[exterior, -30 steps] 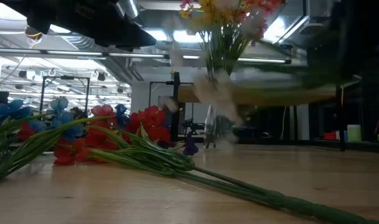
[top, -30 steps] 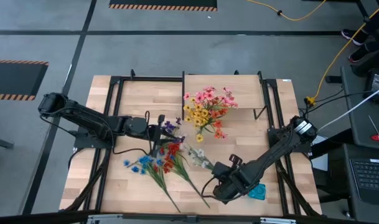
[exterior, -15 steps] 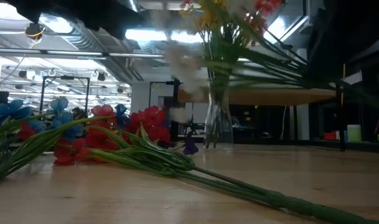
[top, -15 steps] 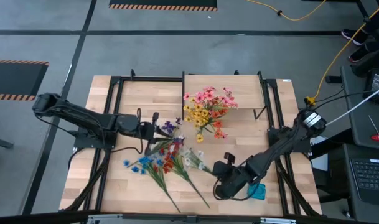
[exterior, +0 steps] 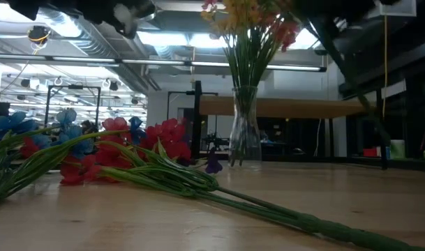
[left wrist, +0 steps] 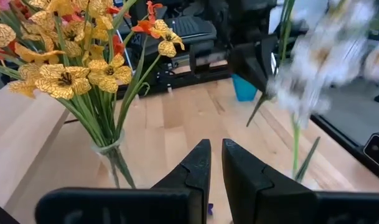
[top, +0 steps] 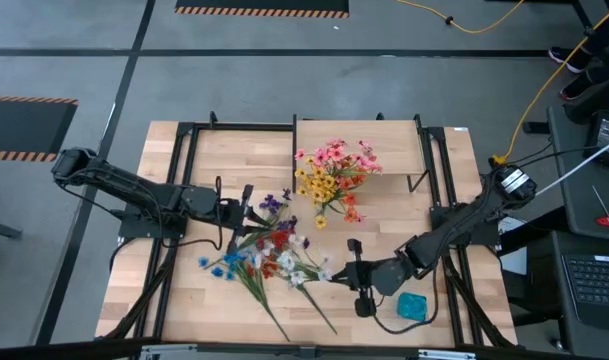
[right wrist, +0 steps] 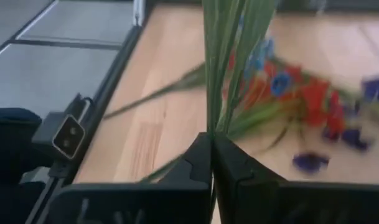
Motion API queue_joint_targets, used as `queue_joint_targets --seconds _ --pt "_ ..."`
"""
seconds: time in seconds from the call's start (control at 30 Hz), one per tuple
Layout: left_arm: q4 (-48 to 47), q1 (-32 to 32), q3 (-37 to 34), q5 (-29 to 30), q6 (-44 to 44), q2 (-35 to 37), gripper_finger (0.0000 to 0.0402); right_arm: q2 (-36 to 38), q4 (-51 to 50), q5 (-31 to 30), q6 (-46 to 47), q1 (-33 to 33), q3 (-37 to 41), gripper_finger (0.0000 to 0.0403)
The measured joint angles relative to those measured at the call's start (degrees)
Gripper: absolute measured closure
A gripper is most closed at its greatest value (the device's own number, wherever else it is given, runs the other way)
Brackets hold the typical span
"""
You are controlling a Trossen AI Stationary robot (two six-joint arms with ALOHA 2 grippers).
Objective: Pick and place flowers into a vace then onto a shelf
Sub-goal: Put the white flowers into the transparent vase
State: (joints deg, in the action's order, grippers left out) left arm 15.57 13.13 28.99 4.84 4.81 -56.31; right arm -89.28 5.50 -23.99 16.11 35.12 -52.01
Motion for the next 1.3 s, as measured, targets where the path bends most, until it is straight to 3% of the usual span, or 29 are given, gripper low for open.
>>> queue_joint_targets --seconds 0.23,0.67,1.03,1.3 --pt "0.0 0.0 0.0 -0.9 -5.6 0.0 0.0369 3.0 3.0 0.2 -5.9 -4.7 0.0 0.0403" --pt "1.6 0.0 0.0 -3.0 -5.6 0.0 0.0368 3.2 13.6 14.7 -19.5 -14.1 0.0 0.0403" --pt "13.2 0.0 0.0 -2.9 -5.6 -1.1 0.0368 3.2 22.4 27.7 -25.5 -20.8 0.0 0.0403" --pt "24.9 0.0 0.0 -2.8 -5.5 -9.7 0.0367 3.2 25.2 34.6 -26.9 -23.8 0.0 0.0403"
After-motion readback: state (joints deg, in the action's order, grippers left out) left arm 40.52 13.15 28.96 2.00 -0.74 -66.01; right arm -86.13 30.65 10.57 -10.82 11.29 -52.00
